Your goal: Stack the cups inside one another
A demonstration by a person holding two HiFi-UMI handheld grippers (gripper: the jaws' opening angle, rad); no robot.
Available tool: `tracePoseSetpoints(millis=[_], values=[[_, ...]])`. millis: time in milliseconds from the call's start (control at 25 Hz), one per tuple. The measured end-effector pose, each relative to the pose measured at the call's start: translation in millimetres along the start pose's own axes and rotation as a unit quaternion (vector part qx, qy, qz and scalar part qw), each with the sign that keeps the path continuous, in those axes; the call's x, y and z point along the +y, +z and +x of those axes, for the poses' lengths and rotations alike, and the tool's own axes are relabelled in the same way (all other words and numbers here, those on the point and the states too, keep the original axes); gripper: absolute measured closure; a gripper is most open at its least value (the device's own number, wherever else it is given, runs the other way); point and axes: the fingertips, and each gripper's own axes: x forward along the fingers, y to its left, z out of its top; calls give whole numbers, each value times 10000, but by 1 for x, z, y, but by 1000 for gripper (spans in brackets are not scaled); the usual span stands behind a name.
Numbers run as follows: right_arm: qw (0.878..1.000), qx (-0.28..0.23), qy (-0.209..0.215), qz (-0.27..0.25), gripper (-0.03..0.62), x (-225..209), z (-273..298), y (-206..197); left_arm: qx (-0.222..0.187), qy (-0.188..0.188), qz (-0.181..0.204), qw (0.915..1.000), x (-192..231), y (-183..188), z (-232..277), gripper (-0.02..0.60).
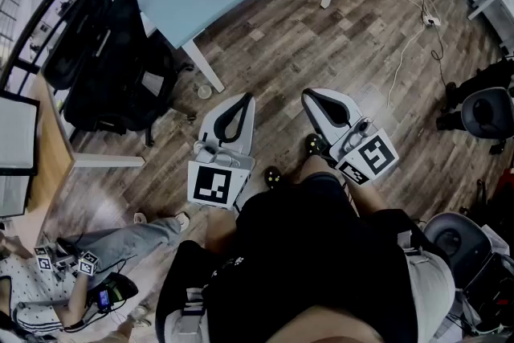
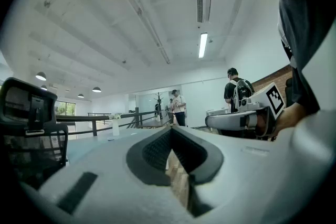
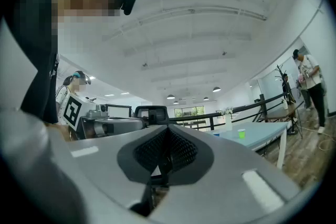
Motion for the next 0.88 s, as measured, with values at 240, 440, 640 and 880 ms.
tracePoseSetpoints(millis=[240,440,640,880], values=[[9997,-112,-48,230,595,1,5,0,29,-7,-30,10000,6,-2,-3,598],[9997,-118,-105,203,595,2,7,2,-1,-7,-46,10000,12,-1,-5,598],[9996,-178,-138,177,595,-3,12,5,-31,-29,-53,10000,19,2,-1,598],[9996,-161,-91,219,595,-2,21,3,-39,-34,-90,9999,26,0,0,598]])
